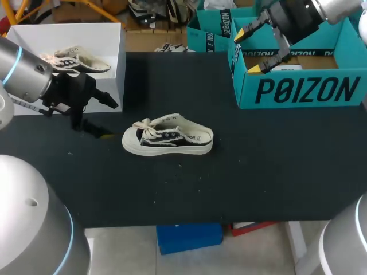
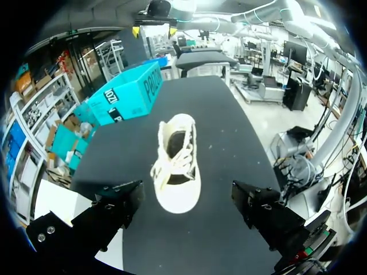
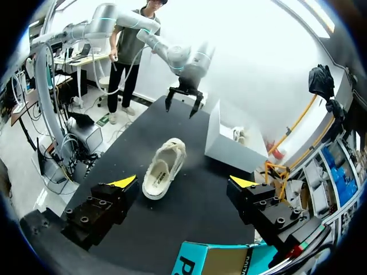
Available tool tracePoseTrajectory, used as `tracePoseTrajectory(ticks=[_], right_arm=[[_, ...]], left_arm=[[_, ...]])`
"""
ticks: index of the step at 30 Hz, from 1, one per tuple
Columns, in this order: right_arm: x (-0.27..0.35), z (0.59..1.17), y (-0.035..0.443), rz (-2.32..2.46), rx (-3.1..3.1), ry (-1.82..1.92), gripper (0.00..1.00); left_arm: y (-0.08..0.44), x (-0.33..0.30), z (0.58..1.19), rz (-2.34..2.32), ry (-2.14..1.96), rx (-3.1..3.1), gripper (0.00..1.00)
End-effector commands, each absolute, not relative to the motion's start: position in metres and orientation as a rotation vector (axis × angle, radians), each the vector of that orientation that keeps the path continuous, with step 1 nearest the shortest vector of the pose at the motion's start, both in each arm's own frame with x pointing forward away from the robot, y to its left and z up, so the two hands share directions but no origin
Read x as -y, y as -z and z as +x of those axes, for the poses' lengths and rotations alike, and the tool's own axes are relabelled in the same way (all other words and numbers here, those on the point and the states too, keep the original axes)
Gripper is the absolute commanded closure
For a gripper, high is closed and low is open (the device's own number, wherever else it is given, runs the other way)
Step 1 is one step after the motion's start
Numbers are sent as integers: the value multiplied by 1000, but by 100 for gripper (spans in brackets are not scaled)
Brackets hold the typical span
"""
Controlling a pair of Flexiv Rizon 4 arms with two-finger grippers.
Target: Take the shoe out of the shoebox, open the shoe tongue, remove and reinsert the insole, then place the shoe into the shoebox
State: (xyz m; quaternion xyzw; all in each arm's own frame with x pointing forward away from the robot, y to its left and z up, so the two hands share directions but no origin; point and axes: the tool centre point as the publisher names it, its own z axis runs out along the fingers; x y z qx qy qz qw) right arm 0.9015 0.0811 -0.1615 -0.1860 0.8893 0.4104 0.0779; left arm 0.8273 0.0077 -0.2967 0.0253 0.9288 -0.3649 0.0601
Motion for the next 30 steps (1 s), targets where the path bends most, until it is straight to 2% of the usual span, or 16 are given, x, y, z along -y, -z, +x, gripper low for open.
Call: tracePoseTrajectory(ticks=[1,6,30], right_arm=[[-94,876,167,-480,-2656,-1162,0],[-97,844,175,-404,-2712,-1114,0],[-97,844,175,-404,-2712,-1114,0]], left_arm=[[298,-8,826,77,1102,-2806,0],[298,-8,826,77,1102,-2806,0],[298,-8,826,77,1102,-2806,0]])
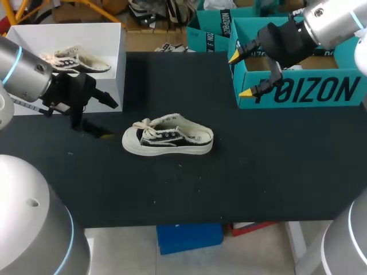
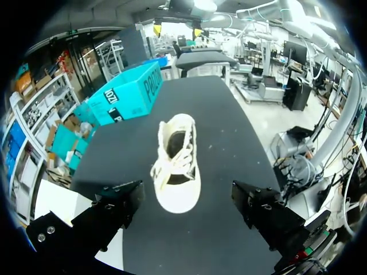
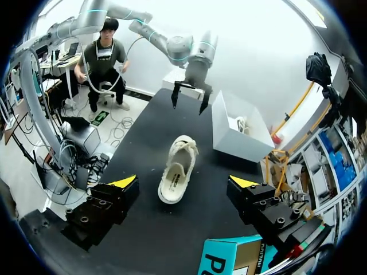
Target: Take the shoe out of the shoebox, open the shoe tongue, remove and reinsert the insole, then place the shoe into the shoebox
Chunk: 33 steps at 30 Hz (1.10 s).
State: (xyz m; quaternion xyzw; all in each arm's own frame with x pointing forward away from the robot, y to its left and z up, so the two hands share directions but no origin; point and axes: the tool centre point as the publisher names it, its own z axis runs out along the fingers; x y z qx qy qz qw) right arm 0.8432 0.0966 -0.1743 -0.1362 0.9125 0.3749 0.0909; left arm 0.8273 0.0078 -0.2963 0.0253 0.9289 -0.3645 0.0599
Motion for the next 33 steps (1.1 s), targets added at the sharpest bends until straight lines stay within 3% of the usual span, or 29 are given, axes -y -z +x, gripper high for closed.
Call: tracePoseTrajectory(ticks=[1,14,33], right_arm=[[-97,844,175,-404,-2712,-1114,0],[-123,833,207,-249,-2696,-1258,0],[-164,849,299,18,-2677,-1339,0]], left_arm=[[298,-8,826,77,1102,-2806,0],[298,-8,826,77,1102,-2806,0],[298,-8,826,77,1102,-2806,0]])
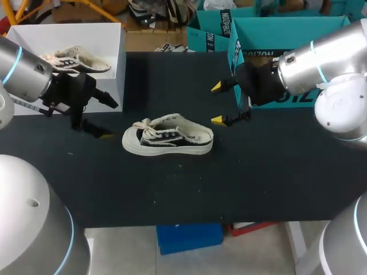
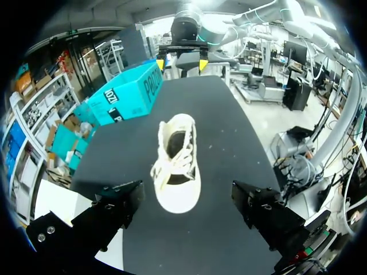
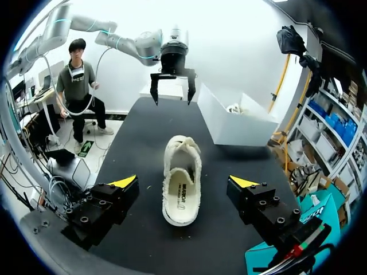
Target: Take the shoe out of the shoebox, open the shoe tongue, remove and reinsert the insole, then place the shoe into the shoebox
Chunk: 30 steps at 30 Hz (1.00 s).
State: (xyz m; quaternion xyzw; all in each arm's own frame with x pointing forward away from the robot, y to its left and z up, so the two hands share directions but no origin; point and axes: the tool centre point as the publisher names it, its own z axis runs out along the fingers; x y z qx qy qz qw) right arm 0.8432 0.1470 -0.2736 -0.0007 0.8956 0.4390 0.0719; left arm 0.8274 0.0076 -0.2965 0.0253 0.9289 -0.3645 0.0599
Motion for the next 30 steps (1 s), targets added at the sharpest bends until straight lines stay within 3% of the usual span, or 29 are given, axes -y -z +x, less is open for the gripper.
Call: tracePoseTrajectory(ticks=[1,30], right_arm=[[-166,849,304,29,-2685,-1344,0],[-180,853,400,225,-2695,-1412,0]], left_arm=[[298,-8,826,77,1102,-2806,0],[298,-8,826,77,1102,-2806,0]])
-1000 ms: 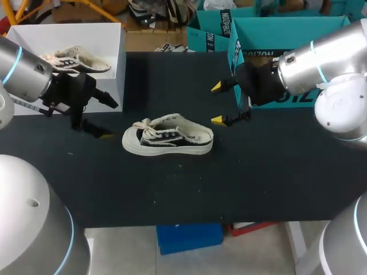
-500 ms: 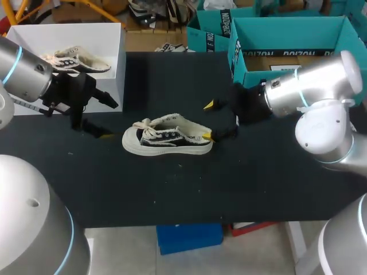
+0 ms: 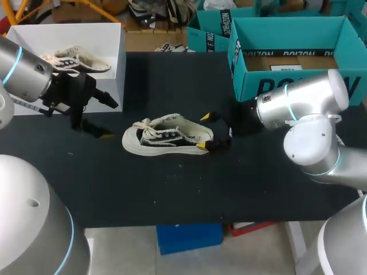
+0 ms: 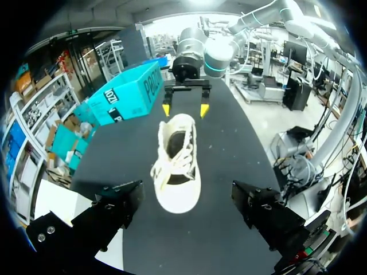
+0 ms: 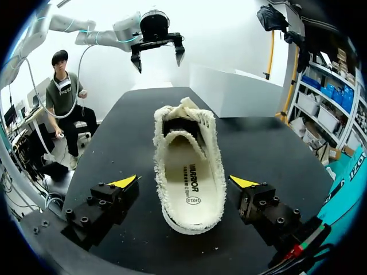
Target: Take the shoe out of the shoebox, open the shoe tongue, remove and reinsert the insole, then place the shoe into the shoebox
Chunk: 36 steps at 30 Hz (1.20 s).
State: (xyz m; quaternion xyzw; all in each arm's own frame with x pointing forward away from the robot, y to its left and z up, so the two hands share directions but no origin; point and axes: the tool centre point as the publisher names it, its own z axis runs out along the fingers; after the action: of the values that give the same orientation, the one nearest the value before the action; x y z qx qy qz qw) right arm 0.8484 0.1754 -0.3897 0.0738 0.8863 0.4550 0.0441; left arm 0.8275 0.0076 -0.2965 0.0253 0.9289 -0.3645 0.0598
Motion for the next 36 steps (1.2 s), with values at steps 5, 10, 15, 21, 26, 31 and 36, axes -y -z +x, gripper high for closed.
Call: tracePoseTrajectory(ticks=[5,10,15,21,26,31,36], right_arm=[[-179,856,408,240,-2688,-1425,0],[-181,857,414,253,-2685,-1444,0],[-182,859,419,256,-2686,-1451,0],[-184,861,425,265,-2683,-1463,0],[-186,860,433,279,-2680,-1475,0],[-188,858,441,278,-2692,-1474,0],[-188,858,446,284,-2688,-1481,0]], left_arm=[[298,-8,826,77,1102,-2806,0],[298,-8,826,77,1102,-2806,0],[298,-8,826,77,1102,-2806,0],[298,-8,826,77,1102,-2806,0],[298,-8,826,77,1102,-2806,0],[298,-8,826,77,1102,-2806,0],[298,-8,826,77,1102,-2806,0]])
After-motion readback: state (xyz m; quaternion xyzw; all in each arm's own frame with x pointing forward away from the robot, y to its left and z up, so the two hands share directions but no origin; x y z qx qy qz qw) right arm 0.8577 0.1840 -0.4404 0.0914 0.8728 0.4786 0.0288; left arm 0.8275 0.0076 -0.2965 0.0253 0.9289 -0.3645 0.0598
